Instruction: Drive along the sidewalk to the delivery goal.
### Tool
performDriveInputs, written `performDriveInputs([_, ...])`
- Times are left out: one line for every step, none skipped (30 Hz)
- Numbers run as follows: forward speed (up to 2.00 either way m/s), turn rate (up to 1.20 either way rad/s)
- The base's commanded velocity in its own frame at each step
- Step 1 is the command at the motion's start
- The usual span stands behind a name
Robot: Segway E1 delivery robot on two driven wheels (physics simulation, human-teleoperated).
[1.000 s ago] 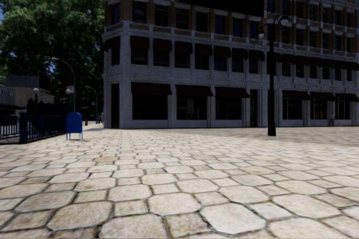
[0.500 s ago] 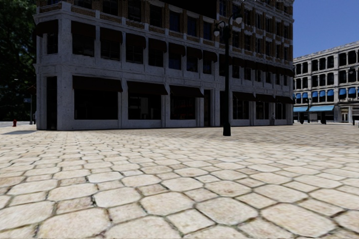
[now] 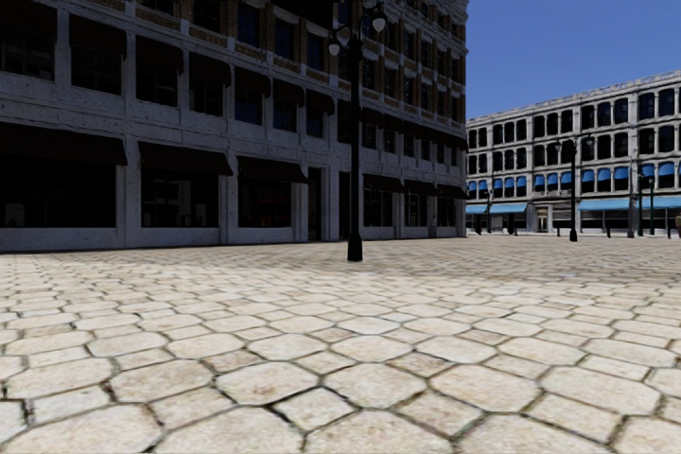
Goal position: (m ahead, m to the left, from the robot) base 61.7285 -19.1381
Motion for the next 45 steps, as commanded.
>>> performDriveInputs([2.0, -0.57])
performDriveInputs([2.0, -0.57])
performDriveInputs([2.0, -0.57])
performDriveInputs([2.0, -0.57])
performDriveInputs([2.0, -0.57])
performDriveInputs([2.0, -0.57])
performDriveInputs([2.0, -0.57])
performDriveInputs([2.0, -0.57])
performDriveInputs([2.0, -0.57])
performDriveInputs([2.0, -0.57])
performDriveInputs([2.0, -0.57])
performDriveInputs([2.0, -0.57])
performDriveInputs([2.0, -0.57])
performDriveInputs([2.0, -0.57])
performDriveInputs([2.0, -0.57])
performDriveInputs([2.0, -0.57])
performDriveInputs([2.0, -0.57])
performDriveInputs([2.0, -0.57])
performDriveInputs([2.0, -0.57])
performDriveInputs([2.0, -0.57])
performDriveInputs([2.0, -0.57])
performDriveInputs([2.0, -0.57])
performDriveInputs([2.0, -0.57])
performDriveInputs([2.0, -0.57])
performDriveInputs([2.0, -0.57])
performDriveInputs([2.0, -0.57])
performDriveInputs([2.0, -0.57])
performDriveInputs([2.0, -0.57])
performDriveInputs([2.0, -0.57])
performDriveInputs([2.0, -0.5])
performDriveInputs([2.0, -0.5])
performDriveInputs([2.0, -0.43])
performDriveInputs([2.0, -0.37])
performDriveInputs([2.0, -0.35])
performDriveInputs([2.0, -0.35])
performDriveInputs([2.0, -0.35])
performDriveInputs([2.0, -0.35])
performDriveInputs([2.0, -0.35])
performDriveInputs([2.0, -0.35])
performDriveInputs([2.0, -0.35])
performDriveInputs([2.0, -0.35])
performDriveInputs([2.0, -0.35])
performDriveInputs([2.0, -0.35])
performDriveInputs([2.0, -0.35])
performDriveInputs([2.0, -0.35])
